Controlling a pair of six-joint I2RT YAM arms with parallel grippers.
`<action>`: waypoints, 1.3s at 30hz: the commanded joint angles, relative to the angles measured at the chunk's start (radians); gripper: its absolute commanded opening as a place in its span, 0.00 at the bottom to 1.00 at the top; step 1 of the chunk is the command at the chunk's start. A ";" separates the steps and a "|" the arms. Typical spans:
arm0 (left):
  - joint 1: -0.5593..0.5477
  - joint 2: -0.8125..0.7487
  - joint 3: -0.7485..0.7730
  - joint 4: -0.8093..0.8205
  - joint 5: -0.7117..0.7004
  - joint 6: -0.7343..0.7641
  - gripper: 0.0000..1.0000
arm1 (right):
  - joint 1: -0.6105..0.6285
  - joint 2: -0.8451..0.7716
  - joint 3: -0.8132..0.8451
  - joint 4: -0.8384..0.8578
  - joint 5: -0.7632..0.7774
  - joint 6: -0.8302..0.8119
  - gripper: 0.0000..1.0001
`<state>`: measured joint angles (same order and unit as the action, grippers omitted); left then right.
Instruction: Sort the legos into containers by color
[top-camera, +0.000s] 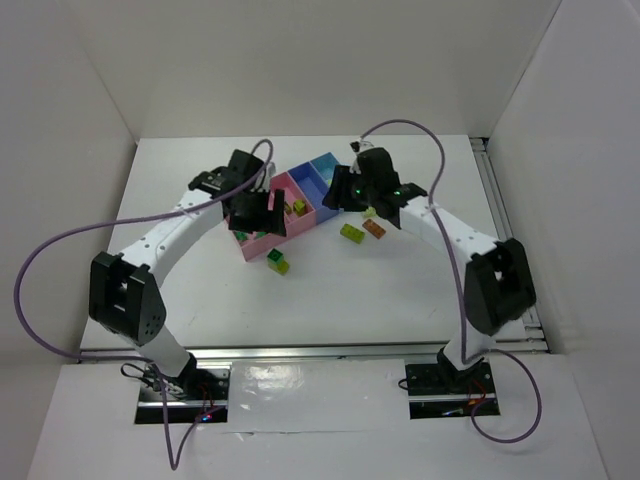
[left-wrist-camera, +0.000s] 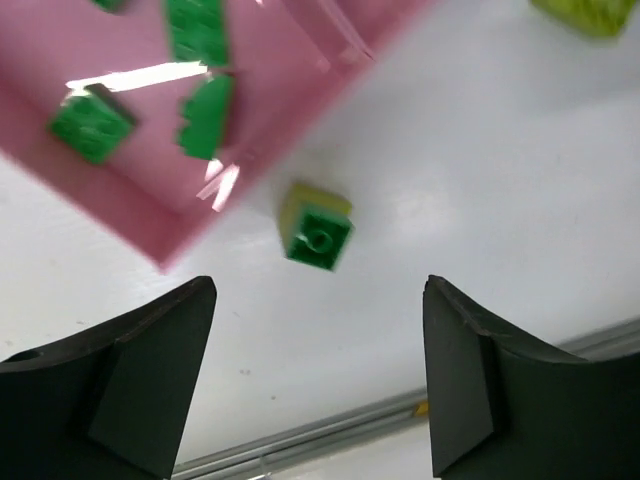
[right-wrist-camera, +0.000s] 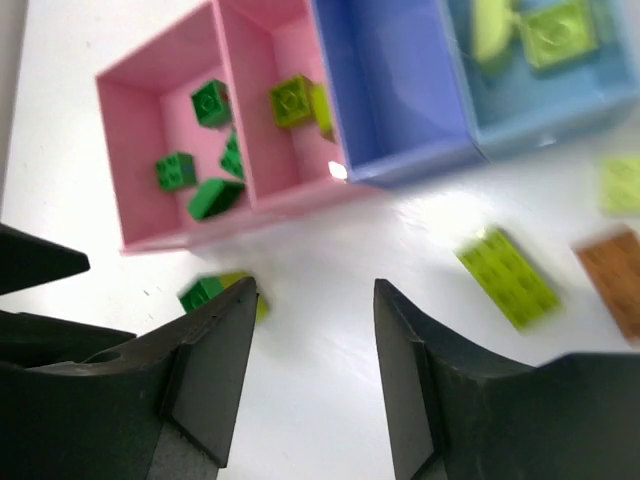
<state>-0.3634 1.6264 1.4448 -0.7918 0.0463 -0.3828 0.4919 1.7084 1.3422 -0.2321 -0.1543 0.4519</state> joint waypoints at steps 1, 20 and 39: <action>-0.092 -0.022 -0.029 0.033 -0.056 0.100 0.87 | -0.039 -0.147 -0.165 0.024 0.058 -0.001 0.58; -0.200 0.179 -0.032 0.054 -0.229 0.071 0.69 | -0.067 -0.273 -0.267 -0.072 0.061 0.010 0.65; -0.180 0.222 -0.064 0.065 -0.143 0.081 0.40 | -0.067 -0.243 -0.258 -0.072 0.052 0.010 0.65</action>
<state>-0.5438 1.8320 1.3808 -0.7338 -0.1246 -0.3157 0.4309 1.4834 1.0714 -0.2932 -0.1047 0.4557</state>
